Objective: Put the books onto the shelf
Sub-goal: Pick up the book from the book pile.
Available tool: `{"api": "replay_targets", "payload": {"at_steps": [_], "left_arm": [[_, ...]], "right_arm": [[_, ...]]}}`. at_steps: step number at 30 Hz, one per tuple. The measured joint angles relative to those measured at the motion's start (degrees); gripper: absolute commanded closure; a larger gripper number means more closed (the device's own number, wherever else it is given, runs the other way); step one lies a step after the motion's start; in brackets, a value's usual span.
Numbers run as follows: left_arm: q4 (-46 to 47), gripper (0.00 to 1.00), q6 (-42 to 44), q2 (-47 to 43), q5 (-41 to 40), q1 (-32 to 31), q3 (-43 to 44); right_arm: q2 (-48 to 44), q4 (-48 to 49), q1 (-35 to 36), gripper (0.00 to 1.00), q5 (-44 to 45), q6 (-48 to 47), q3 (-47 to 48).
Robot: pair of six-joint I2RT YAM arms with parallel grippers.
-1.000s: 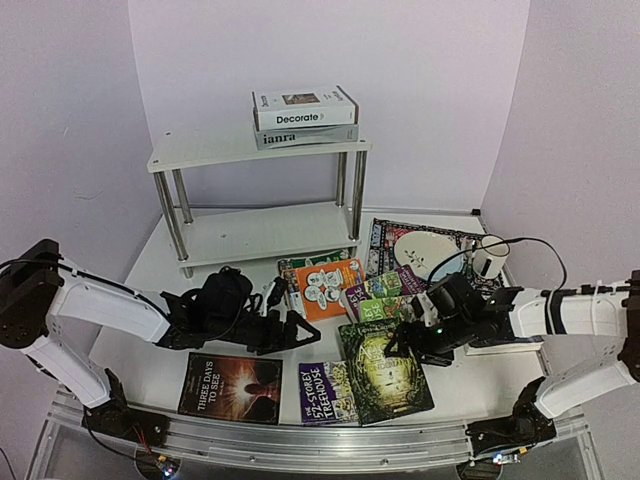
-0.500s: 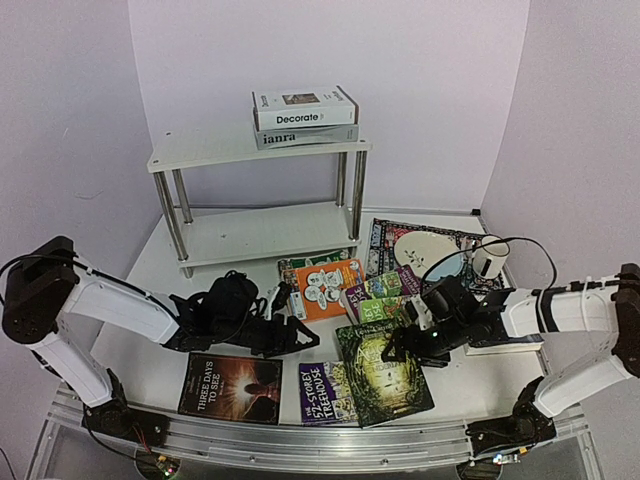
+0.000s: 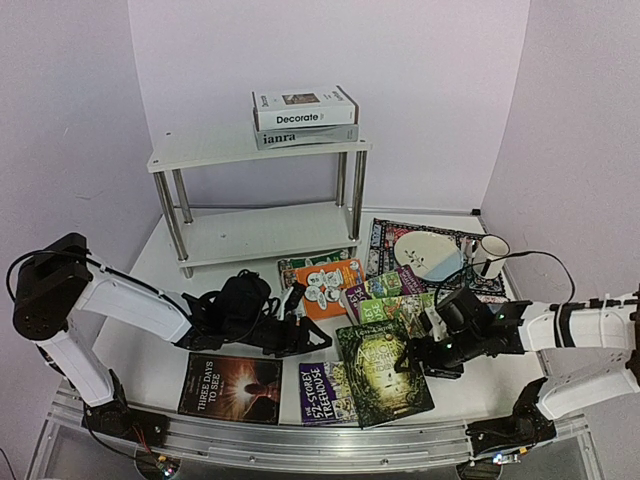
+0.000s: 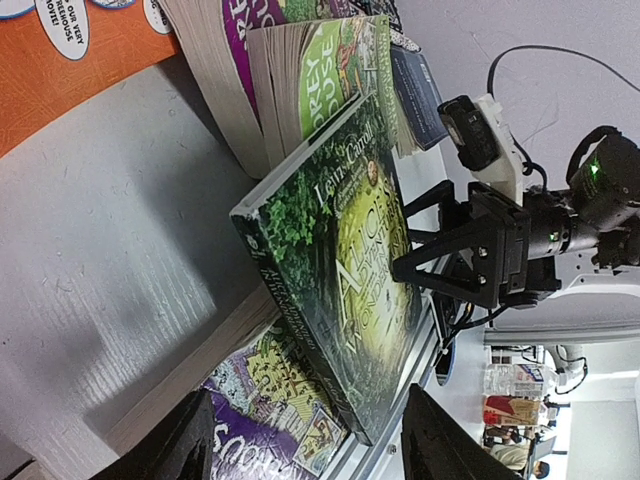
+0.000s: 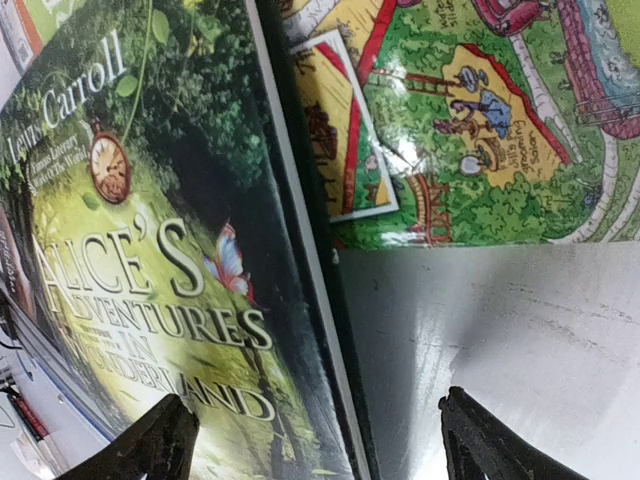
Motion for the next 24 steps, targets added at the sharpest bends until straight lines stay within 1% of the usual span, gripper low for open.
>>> {"api": "replay_targets", "payload": {"at_steps": [5, 7, 11, 16, 20, 24], "left_arm": [[0.07, 0.34, 0.10, -0.02, -0.01, -0.01, 0.10], [0.07, 0.34, 0.08, -0.02, 0.03, -0.04, 0.10], [0.09, 0.34, -0.07, -0.04, 0.14, -0.45, 0.10], [0.07, 0.34, -0.40, 0.27, 0.26, -2.78, 1.44], [1.37, 0.34, -1.19, 2.98, 0.49, -4.18, 4.16], [1.87, 0.34, -1.68, 5.64, 0.70, -4.26, 4.60]], "right_arm": [[0.24, 3.98, 0.07, 0.07, -1.26, 1.67, -1.62], [0.29, 5.61, 0.05, 0.06, -1.77, 2.11, -2.59], [0.52, 8.71, 0.05, 0.07, -2.61, 2.56, -3.61], [0.79, 10.88, 0.05, 0.09, -3.26, 2.77, -4.24], [0.75, 13.36, 0.04, 0.09, -3.69, 2.77, -5.30], [-0.35, 17.52, 0.03, 0.09, -5.01, 2.81, -7.66]]}}
